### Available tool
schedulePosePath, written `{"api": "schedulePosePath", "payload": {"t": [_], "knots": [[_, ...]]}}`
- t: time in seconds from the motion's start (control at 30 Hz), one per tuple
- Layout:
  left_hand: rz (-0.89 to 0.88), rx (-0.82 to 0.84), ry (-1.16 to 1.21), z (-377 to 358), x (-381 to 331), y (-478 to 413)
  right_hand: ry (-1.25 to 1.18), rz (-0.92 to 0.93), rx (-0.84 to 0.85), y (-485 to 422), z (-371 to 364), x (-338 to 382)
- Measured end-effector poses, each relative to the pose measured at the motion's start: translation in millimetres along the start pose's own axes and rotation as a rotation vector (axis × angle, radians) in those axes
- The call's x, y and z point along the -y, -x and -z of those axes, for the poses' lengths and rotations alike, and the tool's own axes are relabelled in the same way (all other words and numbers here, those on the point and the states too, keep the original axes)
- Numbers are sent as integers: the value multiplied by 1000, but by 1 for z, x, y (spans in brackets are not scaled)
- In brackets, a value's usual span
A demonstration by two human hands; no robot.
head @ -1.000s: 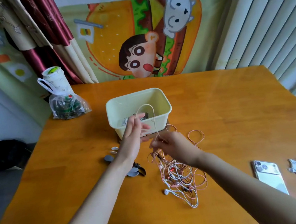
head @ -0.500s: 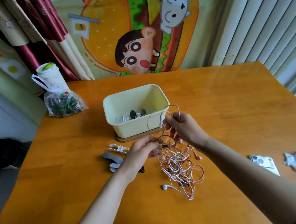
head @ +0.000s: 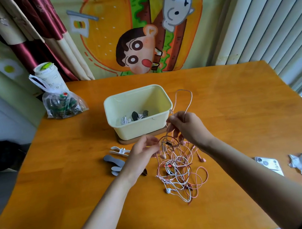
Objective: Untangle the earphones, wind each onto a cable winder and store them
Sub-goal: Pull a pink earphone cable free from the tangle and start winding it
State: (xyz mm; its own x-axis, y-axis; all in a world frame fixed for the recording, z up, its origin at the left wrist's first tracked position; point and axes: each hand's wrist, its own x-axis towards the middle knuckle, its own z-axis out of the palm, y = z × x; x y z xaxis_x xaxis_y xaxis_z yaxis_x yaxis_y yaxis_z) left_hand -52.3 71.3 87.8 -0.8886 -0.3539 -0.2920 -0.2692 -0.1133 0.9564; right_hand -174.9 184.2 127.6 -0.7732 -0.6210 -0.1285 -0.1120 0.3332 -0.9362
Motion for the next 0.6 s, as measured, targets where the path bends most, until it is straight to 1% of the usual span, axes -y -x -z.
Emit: {"api": "schedulePosePath", "payload": {"t": [0.07, 0.17, 0.27, 0.33, 0.4, 0.5, 0.53, 0.6], "knots": [[-26, -5, -111, -3, 1, 0, 17, 22, 12, 0, -1, 3], [-145, -52, -228, -7, -1, 1, 20, 49, 57, 3, -3, 9], [-281, -115, -223, -12, -13, 4, 6, 86, 56, 3, -3, 14], [-328, -155, -167, -12, -19, 4, 17, 119, 39, 2, -2, 15], [-332, -189, -129, -10, -21, 2, 67, 126, 82, 1, 0, 13], [-293, -261, -157, -6, -20, -2, 181, 109, 210, 6, 0, 7], [-277, -273, -159, -6, -19, -2, 212, 126, 229, 8, -2, 5], [-254, -270, -139, -8, -17, -1, 269, 163, 208, 8, -4, 2]]}}
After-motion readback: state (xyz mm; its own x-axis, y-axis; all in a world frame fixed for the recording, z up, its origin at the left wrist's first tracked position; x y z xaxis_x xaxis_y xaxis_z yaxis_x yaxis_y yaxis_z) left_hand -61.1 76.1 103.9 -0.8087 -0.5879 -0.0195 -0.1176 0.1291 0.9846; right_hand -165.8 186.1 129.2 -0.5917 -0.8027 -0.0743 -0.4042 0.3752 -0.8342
